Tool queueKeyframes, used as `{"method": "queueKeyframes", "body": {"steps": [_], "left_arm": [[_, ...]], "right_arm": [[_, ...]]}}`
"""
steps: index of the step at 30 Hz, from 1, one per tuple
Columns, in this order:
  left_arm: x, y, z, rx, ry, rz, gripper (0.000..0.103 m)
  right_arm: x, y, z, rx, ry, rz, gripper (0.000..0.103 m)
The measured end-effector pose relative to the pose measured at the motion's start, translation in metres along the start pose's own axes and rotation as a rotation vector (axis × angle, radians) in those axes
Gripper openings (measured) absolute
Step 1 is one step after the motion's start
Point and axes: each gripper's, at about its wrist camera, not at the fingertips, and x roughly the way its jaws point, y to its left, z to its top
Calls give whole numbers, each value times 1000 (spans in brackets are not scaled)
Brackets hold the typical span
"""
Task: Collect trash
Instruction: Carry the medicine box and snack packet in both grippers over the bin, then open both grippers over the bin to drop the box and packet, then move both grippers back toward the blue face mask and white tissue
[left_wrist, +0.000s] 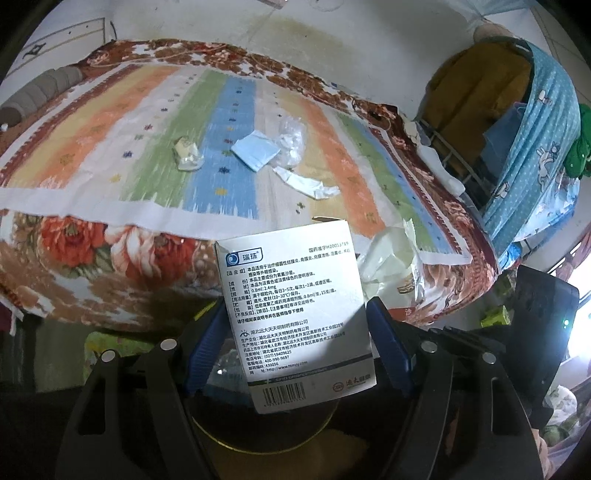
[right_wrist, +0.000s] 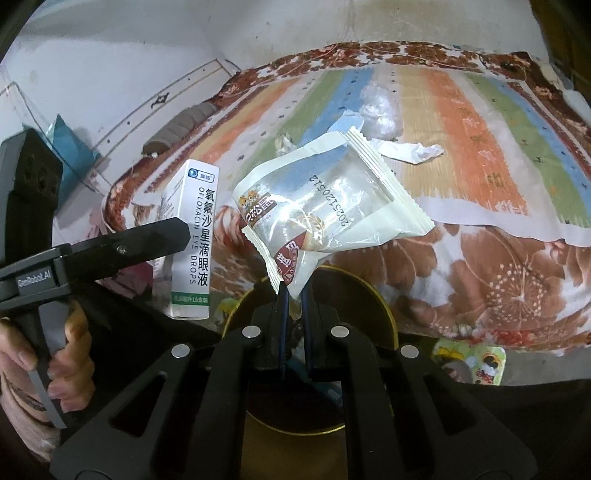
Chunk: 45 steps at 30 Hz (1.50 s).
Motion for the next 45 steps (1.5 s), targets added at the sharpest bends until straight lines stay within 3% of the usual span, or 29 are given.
{"method": "queueKeyframes", "body": {"steps": [13, 18, 19, 20, 21, 22, 23, 29, 34, 39, 45], "left_arm": [[20, 21, -16, -125, 116, 15, 74], [22, 28, -14, -169, 121, -5, 77], [23, 29, -13, -180, 121, -15, 80], [23, 30, -12, -190, 119, -20, 90], [22, 34, -11, -210, 108, -18, 93], [22, 36, -10, -221, 107, -12, 93], [22, 38, -10, -234, 110, -11, 94], [22, 39, -9, -236, 117, 6, 94], [18, 35, -3, -192, 97, 20, 95], [13, 34, 12, -175, 76, 11, 97], [19, 30, 27, -127, 65, 86, 97]], "right_arm": [[35, -5, -29, 88, 163, -24, 6], [43, -12, -30, 130, 200, -29, 8], [44, -12, -30, 130, 206, -28, 10], [46, -12, -31, 130, 216, -27, 22], [46, -12, -31, 133, 215, -32, 30], [45, -13, -31, 132, 211, -36, 44], [44, -13, -30, 131, 203, -38, 49], [42, -17, -29, 164, 196, 20, 52], [35, -15, -26, 153, 161, -4, 56], [31, -14, -19, 128, 137, -12, 70], [23, -13, 4, 64, 89, -64, 84]]}}
